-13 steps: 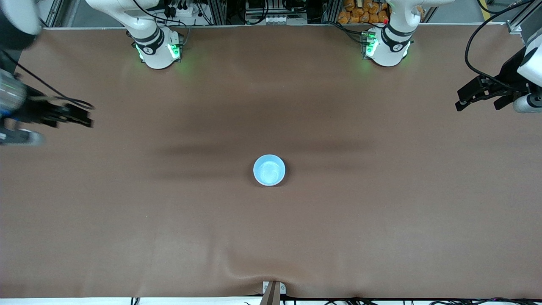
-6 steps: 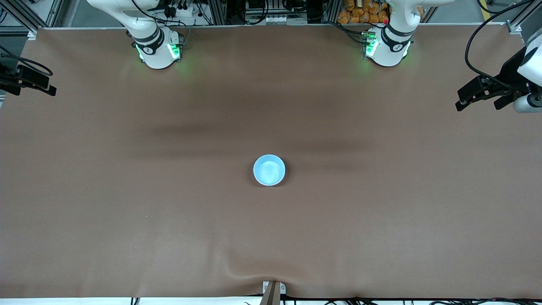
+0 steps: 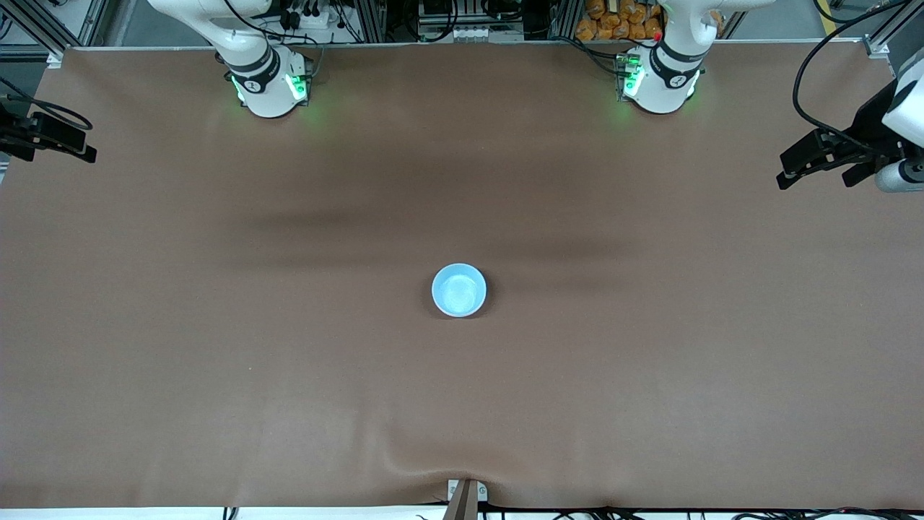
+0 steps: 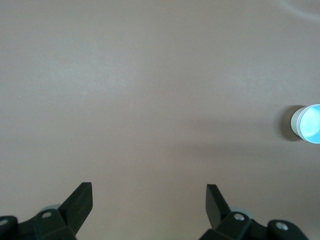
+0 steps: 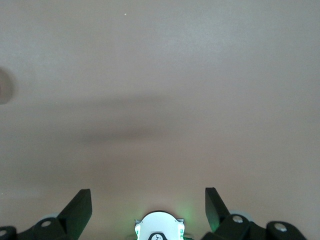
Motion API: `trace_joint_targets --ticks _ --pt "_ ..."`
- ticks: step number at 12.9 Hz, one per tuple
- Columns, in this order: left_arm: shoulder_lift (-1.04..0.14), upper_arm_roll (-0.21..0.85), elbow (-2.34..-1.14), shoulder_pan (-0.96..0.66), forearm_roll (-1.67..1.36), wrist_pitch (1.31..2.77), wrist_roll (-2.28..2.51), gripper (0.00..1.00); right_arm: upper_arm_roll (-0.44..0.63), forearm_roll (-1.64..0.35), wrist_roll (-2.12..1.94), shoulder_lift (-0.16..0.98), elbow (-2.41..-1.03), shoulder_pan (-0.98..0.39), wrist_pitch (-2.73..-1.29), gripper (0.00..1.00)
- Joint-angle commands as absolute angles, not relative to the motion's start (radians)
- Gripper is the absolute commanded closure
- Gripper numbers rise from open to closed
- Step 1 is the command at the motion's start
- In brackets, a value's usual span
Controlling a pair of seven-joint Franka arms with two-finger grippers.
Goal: Stack pink and blue bowls on white bowl
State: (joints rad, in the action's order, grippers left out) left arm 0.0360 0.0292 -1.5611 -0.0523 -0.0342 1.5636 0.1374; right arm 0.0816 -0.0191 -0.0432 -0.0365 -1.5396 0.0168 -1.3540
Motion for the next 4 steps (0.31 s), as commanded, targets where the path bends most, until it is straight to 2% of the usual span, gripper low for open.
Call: trace_joint_targets --ticks 1,4 --pt "0.048 0.034 -1.562 -0.052 -0.015 1.551 0.127 0.0 0.078 0.003 -0.048 -0.051 -1.545 0.015 -1.385 0.0" --pt "0.048 0.034 -1.562 -0.054 -0.015 1.551 0.129 0.0 0.078 0.003 -0.046 -0.048 -1.548 0.02 -1.402 0.0"
